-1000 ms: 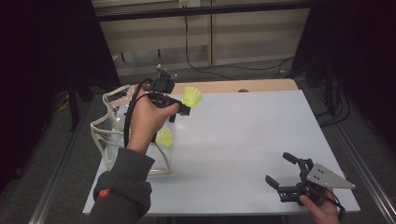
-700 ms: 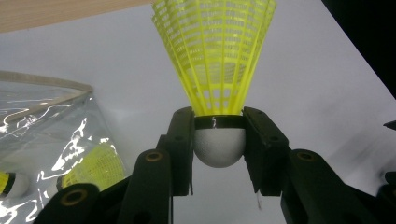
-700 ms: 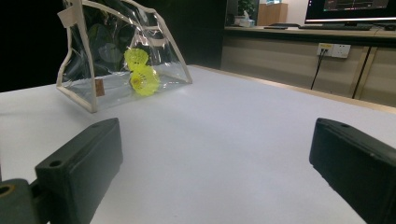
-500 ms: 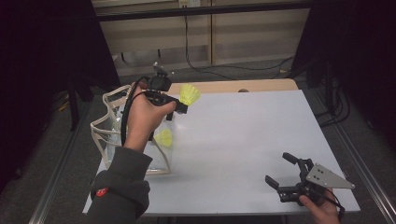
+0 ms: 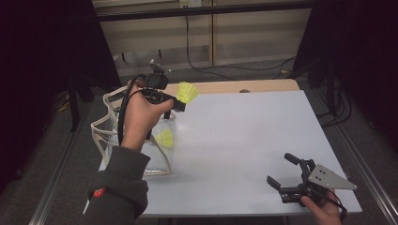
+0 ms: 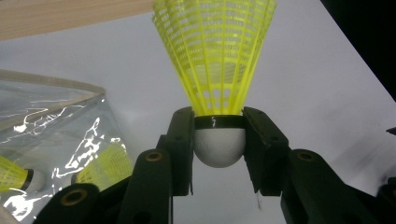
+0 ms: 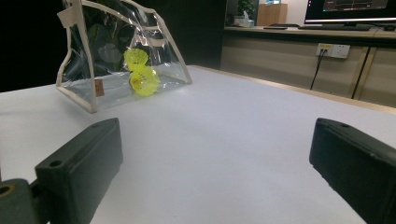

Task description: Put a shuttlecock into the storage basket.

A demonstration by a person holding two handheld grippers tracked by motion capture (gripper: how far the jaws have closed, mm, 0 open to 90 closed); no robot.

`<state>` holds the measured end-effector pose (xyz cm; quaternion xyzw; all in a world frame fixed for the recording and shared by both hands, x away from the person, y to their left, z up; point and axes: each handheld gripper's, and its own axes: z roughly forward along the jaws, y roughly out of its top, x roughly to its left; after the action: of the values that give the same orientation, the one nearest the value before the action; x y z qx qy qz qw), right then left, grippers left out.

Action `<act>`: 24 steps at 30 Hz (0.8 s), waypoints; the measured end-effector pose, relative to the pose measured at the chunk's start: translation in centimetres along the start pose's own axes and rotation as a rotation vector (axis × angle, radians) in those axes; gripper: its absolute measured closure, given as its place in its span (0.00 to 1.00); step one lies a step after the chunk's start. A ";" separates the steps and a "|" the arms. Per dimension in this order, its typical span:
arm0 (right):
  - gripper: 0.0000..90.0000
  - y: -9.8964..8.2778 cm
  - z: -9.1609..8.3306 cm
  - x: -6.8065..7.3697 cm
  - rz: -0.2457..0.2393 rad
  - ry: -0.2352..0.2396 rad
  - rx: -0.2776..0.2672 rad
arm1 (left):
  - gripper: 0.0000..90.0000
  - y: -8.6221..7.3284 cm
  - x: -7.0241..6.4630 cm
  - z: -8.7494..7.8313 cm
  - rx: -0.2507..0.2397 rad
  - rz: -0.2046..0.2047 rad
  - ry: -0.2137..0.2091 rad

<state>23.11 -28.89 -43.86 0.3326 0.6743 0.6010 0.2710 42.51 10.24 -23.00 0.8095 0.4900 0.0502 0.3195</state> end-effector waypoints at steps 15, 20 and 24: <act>0.03 0.0 0.0 0.0 -0.002 0.000 -0.003 | 0.72 -0.2 0.8 -0.6 -0.011 -0.016 0.016; 0.03 0.0 0.0 0.0 0.001 0.000 -0.002 | 0.72 -0.3 1.0 -0.7 -0.007 -0.014 0.017; 0.03 0.0 0.0 0.0 0.000 0.001 -0.003 | 0.72 -0.4 1.1 -0.8 -0.010 -0.018 0.019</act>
<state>23.09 -28.88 -43.82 0.3319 0.6736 0.6020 0.2714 42.50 11.67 -22.87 0.8029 0.5000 0.0576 0.3194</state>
